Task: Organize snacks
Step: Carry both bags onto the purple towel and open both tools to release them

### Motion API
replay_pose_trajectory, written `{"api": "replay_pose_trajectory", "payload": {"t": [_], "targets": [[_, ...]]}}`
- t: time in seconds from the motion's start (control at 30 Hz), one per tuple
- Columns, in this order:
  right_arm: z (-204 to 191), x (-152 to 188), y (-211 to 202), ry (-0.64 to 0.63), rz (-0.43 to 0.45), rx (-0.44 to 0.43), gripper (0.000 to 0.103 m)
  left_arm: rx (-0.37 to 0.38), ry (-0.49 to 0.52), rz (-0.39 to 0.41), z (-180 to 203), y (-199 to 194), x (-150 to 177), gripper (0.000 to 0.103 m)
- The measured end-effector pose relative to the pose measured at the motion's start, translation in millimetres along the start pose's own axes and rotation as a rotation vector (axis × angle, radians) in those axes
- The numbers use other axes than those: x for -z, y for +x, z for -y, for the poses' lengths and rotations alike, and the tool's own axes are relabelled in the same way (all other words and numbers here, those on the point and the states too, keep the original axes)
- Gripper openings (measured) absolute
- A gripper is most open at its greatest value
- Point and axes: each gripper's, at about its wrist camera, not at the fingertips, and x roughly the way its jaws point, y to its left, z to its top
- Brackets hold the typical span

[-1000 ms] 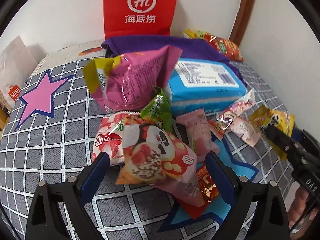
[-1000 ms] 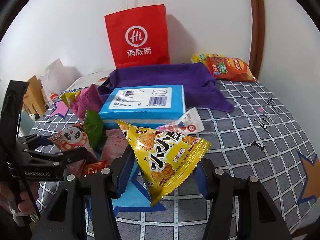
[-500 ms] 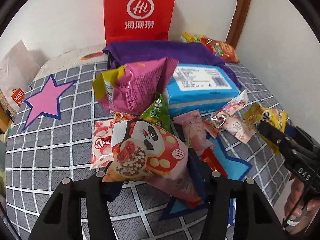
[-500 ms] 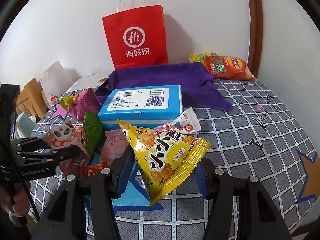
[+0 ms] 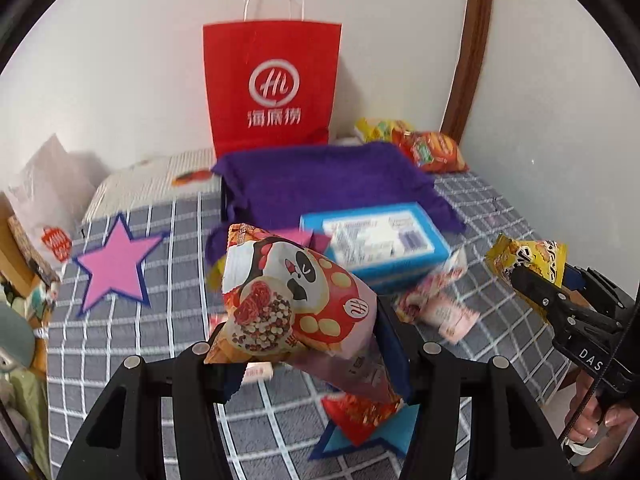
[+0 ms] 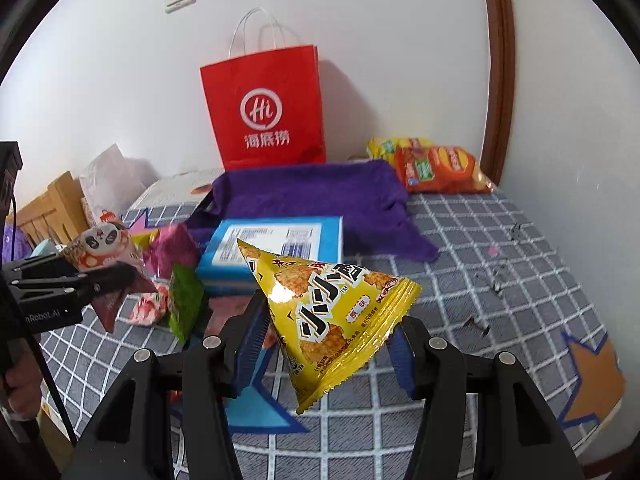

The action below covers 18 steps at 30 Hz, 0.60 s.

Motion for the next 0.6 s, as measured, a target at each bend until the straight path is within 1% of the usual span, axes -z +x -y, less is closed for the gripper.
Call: {"api": "replay_pose_trajectory", "payload": {"t": [0.13, 0.27, 0.37, 0.47, 0.6], "targets": [[4, -27, 2, -0.016, 0.028, 0.022, 0.055, 0.007, -0.008, 0.014, -1, 2, -24, 0.055], [6, -55, 11, -0.035, 0.047, 0.023, 0.055, -0.018, -0.012, 0.024, -5, 10, -48, 0.055], [6, -77, 24, -0.047, 0.043, 0.03, 0.055, -0.031, -0.017, 0.026, -10, 16, -65, 0.055], [10, -98, 42, -0.046, 0.026, 0.004, 0.055, -0.045, -0.016, 0.029, -13, 23, -83, 0.055], [16, -118, 61, -0.044, 0.023, 0.023, 0.055, -0.061, -0.018, 0.036, -18, 32, -106, 0.055]]}}
